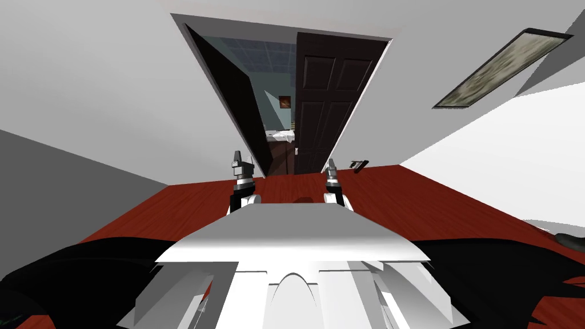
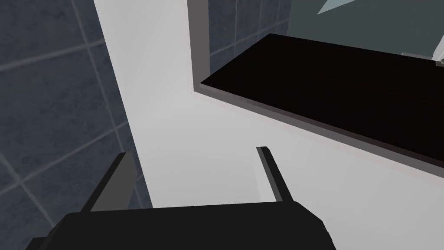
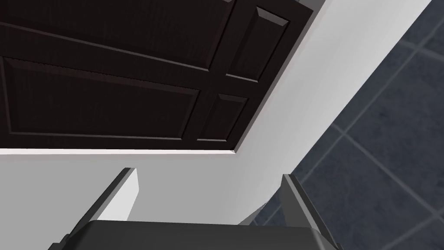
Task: Push the door open
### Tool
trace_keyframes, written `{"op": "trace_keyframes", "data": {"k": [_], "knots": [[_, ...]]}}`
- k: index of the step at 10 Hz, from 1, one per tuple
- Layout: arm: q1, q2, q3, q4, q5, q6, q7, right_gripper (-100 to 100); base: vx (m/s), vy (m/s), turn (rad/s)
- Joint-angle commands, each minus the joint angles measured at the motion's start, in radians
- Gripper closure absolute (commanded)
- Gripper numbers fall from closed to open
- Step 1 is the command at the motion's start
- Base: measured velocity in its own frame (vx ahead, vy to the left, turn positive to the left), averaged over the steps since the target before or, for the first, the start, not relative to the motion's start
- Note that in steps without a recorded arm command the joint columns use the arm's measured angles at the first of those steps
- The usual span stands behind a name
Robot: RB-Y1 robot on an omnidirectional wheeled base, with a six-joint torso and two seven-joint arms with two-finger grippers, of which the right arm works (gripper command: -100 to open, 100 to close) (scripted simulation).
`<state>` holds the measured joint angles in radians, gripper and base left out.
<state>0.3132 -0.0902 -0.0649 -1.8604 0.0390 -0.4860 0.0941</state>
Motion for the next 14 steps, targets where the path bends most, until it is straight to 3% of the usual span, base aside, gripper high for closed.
{"op": "trace_keyframes", "data": {"k": [1, 6, 9, 13, 14], "knots": [[-0.017, -0.003, -0.005, 0.049, -0.008, -0.013, -0.003, -100, 0.101, 0.013, 0.117], [-0.073, -0.017, -0.026, 0.198, -0.037, -0.053, -0.015, -100, 0.1, 0.011, 0.106], [-0.085, -0.02, -0.031, 0.238, -0.043, -0.062, -0.018, -100, 0.059, 0.002, 0.056], [-0.132, -0.03, -0.048, 0.368, -0.067, -0.096, -0.028, -100, 0.083, 0.008, 0.107], [-0.132, -0.03, -0.048, 0.37, -0.067, -0.096, -0.028, -100, 0.07, 0.004, 0.047]]}}
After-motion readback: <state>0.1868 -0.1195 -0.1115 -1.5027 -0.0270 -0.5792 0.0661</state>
